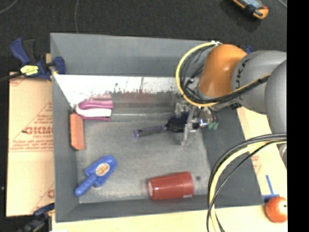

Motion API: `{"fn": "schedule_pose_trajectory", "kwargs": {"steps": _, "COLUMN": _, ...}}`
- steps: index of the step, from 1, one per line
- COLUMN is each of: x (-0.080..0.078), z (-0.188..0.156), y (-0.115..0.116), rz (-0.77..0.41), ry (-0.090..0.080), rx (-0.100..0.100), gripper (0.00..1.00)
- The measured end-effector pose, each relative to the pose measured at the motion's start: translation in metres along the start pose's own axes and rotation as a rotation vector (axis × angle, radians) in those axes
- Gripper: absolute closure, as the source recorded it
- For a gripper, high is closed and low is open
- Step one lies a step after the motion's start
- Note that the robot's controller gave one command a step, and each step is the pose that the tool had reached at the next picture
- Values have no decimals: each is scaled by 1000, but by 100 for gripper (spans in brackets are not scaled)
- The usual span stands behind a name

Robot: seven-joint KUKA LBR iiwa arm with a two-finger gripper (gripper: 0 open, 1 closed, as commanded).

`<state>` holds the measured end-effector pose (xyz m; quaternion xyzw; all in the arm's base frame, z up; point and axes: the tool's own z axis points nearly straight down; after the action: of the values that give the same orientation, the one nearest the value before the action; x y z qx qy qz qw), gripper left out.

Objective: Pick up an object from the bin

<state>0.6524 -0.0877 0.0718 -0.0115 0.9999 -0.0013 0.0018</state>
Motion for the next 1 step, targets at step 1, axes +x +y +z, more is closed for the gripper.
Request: {"fn": "schedule_pose_trajectory", "kwargs": {"steps": 1, "x": 2, "z": -71, "y": 13, "rz": 5, "ry": -15, "rx": 3, "gripper": 0}}
